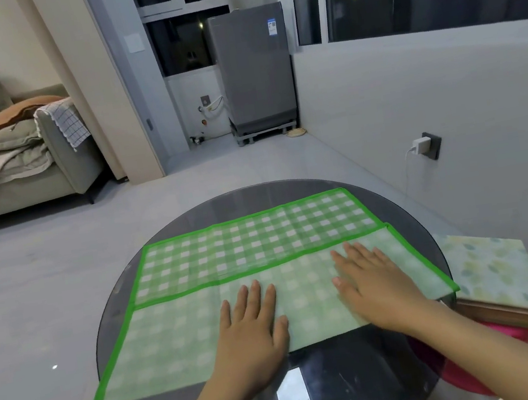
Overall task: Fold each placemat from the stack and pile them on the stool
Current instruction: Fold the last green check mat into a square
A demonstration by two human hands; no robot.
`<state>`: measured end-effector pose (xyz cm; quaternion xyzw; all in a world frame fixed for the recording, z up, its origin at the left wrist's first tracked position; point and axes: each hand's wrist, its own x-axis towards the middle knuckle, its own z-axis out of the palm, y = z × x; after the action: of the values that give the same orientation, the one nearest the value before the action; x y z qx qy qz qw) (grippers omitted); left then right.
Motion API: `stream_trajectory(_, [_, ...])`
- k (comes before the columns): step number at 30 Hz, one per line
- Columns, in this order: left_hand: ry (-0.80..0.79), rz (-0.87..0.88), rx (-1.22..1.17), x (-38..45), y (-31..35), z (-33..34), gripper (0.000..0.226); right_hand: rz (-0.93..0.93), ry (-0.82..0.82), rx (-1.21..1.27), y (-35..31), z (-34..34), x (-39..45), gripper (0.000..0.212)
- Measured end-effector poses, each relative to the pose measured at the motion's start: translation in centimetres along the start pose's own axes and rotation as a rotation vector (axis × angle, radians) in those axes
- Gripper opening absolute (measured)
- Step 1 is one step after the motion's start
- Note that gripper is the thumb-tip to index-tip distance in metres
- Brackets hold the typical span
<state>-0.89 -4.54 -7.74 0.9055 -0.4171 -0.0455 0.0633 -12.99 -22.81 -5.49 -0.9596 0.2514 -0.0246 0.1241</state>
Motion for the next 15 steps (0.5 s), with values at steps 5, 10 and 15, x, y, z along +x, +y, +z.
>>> stream_trajectory(5, [0.008, 0.025, -0.004, -0.4, 1.1, 0.4, 0.087, -0.154, -0.047, 0.013, -4.2, 1.4, 0.8, 0.056])
stream_trajectory(10, [0.025, 0.078, -0.018, -0.9, -1.7, -0.1, 0.086, -0.167, -0.072, -0.042, -4.6, 2.9, 1.0, 0.056])
stream_trajectory(15, [0.062, -0.014, -0.019, -2.5, -7.2, -0.7, 0.074, -0.173, -0.067, -0.063, -4.3, 2.8, 0.8, 0.055])
